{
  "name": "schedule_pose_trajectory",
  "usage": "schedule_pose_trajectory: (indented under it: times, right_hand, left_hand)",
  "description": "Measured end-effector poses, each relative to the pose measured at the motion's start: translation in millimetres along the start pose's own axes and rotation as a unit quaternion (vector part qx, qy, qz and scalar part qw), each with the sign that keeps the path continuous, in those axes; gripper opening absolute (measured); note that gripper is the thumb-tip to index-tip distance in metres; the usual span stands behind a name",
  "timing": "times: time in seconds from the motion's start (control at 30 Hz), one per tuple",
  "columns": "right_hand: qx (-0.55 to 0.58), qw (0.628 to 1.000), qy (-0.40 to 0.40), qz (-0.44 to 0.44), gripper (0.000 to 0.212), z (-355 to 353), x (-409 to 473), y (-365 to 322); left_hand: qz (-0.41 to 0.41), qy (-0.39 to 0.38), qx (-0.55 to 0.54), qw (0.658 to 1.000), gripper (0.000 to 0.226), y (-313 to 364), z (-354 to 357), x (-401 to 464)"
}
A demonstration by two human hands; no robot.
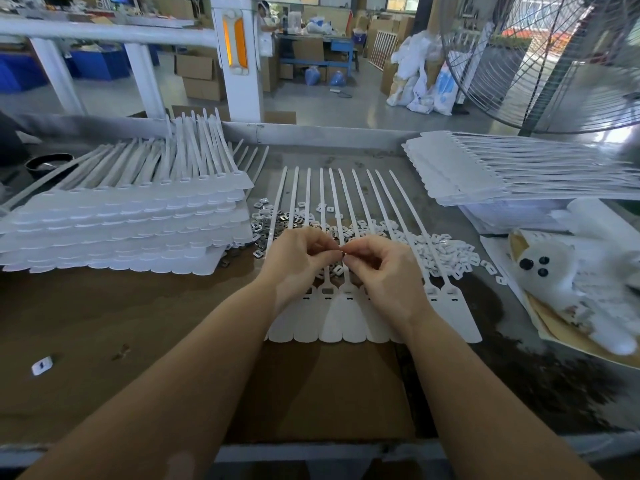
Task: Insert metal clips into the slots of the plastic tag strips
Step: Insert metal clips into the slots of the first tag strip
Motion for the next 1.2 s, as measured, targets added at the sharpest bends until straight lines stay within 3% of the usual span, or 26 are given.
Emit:
schedule_pose_trajectory:
  times: [0.47, 0.8, 1.2]
  right_hand:
    - [0.011, 0.999, 0.019, 0.027, 0.014, -1.2, 0.0, 5.0]
    - [0.009, 1.0, 0.002, 0.016, 0.011, -0.3, 0.2, 3.3]
    - [0.018, 1.0, 0.009, 0.009, 0.011, 0.1, -0.8, 2.6]
  left_hand:
    - [0.019, 0.03, -0.004, 0.999, 0.011, -3.5, -1.8, 1.4]
    - [0.024, -0.016, -0.033, 0.999, 0.01, -1.7, 1.4, -2.2]
    - [0.009, -0.015, -0.058, 0.998, 0.016, -1.8, 1.5, -3.2]
Point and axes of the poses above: each hand's wrist, its own x-axis towards the middle knuckle, its own z-axis out of the palm, y = z × x, the point moved 5 cm from there along x, towards the middle knuckle, and after that the axes turned 15 degrees about -x, right-handed, at the moved point
